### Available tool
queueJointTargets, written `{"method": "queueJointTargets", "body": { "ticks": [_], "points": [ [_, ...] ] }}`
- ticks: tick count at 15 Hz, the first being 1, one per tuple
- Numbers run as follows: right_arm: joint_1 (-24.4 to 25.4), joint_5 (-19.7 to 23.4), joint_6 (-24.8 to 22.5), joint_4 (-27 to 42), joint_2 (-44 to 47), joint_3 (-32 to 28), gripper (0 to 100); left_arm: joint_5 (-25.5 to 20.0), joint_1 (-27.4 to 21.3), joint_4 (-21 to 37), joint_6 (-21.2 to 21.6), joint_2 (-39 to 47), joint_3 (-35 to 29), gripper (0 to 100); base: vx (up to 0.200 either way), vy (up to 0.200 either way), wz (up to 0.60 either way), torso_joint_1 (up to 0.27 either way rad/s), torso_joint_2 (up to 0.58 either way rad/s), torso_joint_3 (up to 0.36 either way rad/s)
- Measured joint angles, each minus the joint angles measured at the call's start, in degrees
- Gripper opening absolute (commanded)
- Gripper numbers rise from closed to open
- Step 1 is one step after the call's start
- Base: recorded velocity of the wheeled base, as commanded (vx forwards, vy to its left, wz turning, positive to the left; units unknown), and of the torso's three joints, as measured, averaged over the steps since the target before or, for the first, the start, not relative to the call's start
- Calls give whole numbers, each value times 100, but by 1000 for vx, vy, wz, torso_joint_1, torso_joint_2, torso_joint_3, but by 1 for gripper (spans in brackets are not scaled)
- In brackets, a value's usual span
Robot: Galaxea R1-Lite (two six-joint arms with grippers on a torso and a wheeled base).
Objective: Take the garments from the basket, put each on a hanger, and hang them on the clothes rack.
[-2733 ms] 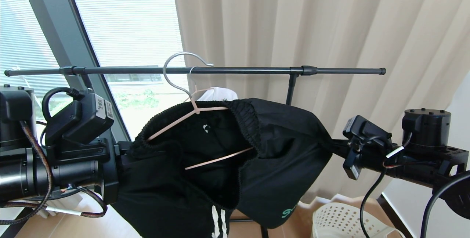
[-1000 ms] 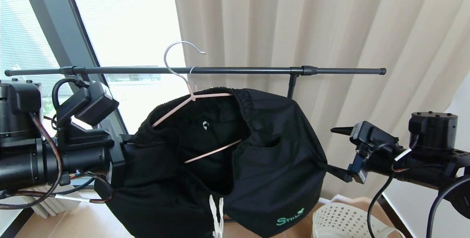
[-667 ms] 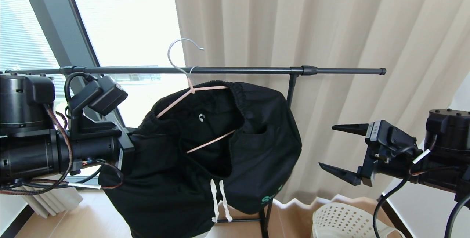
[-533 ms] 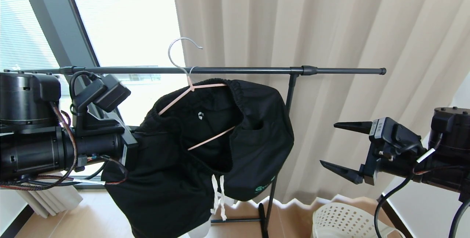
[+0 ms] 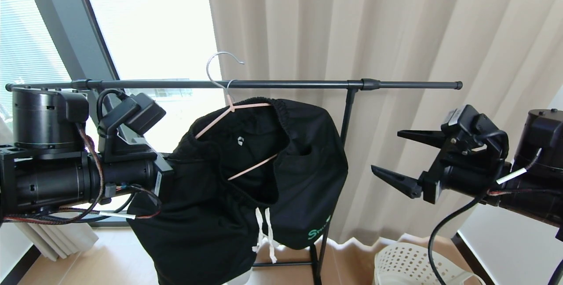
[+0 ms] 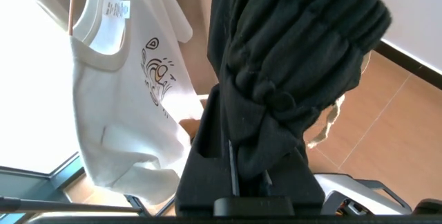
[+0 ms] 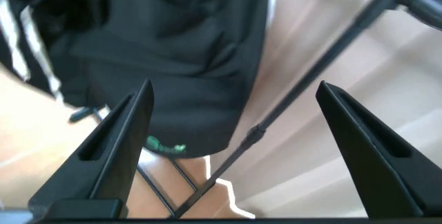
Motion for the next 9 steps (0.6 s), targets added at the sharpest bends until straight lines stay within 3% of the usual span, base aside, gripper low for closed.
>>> {"method": "queueJointTargets", "body": {
  "ticks": [2, 4, 9],
  "points": [
    [302, -597, 574, -2, 113, -330, 100, 13, -48, 0, -194, 20, 6, 0, 0, 0, 0, 0, 0, 0],
    [430, -925, 969, 16, 228, -614, 100, 22, -83, 0, -339, 79, -11, 0, 0, 0, 0, 0, 0, 0],
    [474, -969, 1034, 29, 358, -811, 100, 194, -171, -5, -477, 324, -168, 0, 0, 0, 0, 0, 0, 0]
  ]
}}
